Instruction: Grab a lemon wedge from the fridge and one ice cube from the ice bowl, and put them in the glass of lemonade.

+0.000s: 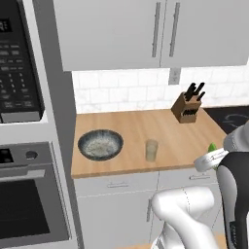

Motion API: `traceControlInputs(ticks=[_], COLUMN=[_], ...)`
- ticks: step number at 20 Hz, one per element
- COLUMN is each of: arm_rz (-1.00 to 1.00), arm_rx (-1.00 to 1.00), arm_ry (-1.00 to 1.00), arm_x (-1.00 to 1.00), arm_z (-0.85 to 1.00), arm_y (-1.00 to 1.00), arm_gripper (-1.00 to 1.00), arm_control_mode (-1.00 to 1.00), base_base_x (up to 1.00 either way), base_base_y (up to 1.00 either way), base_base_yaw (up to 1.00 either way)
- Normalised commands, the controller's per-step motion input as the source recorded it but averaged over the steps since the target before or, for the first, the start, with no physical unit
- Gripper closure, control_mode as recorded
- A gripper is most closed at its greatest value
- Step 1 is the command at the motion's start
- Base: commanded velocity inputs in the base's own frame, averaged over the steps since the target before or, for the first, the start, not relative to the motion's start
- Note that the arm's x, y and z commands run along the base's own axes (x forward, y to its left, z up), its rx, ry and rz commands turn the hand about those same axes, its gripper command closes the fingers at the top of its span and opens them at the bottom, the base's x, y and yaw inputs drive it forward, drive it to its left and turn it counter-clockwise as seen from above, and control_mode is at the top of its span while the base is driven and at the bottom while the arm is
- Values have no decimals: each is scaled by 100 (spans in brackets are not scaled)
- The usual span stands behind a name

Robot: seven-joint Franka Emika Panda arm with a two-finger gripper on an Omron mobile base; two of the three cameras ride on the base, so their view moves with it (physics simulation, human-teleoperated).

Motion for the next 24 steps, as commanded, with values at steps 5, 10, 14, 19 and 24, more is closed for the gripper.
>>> traceControlInputs(ticks=[5, 10, 14, 19, 24], arm_rz=[0, 0, 0, 0, 0], arm_rx=[0, 0, 0, 0, 0], arm_ry=[0, 0, 0, 0, 0], arm_x=[0, 0, 0, 0, 0], arm_z=[0, 0, 0, 0, 0], arm_y=[0, 0, 0, 0, 0], arm_gripper=[100, 100, 100, 100, 100], arm_control_mode=[100, 100, 100, 100, 100], base_base_x=[96, 58, 13, 0, 0], base_base_y=[-3, 20, 21, 0, 0], base_base_yaw=[11, 0, -1, 0, 0])
